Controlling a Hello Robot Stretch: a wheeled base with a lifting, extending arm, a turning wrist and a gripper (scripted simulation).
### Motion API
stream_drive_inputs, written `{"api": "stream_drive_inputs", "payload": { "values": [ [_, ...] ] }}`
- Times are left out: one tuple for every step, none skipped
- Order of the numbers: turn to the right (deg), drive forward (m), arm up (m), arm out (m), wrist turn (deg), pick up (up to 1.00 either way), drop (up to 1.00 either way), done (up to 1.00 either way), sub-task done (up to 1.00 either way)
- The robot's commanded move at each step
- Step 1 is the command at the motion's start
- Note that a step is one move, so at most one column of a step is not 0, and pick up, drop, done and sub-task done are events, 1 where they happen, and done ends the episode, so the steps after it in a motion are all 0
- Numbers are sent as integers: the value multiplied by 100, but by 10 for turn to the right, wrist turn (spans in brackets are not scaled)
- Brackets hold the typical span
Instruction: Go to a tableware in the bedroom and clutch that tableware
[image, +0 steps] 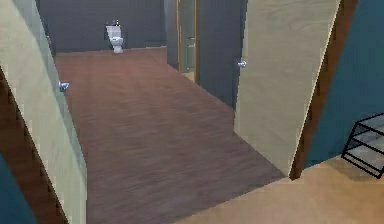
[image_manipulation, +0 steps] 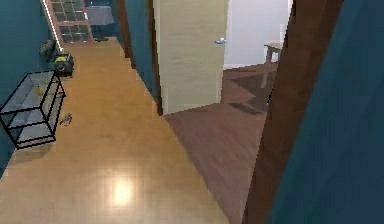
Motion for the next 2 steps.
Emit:
{"api": "stream_drive_inputs", "payload": {
  "values": [
    [0, 80, 0, 0, 0, 0, 0, 0, 0],
    [-120, 0, 0, 0, 0, 0, 0, 0, 0]
  ]
}}
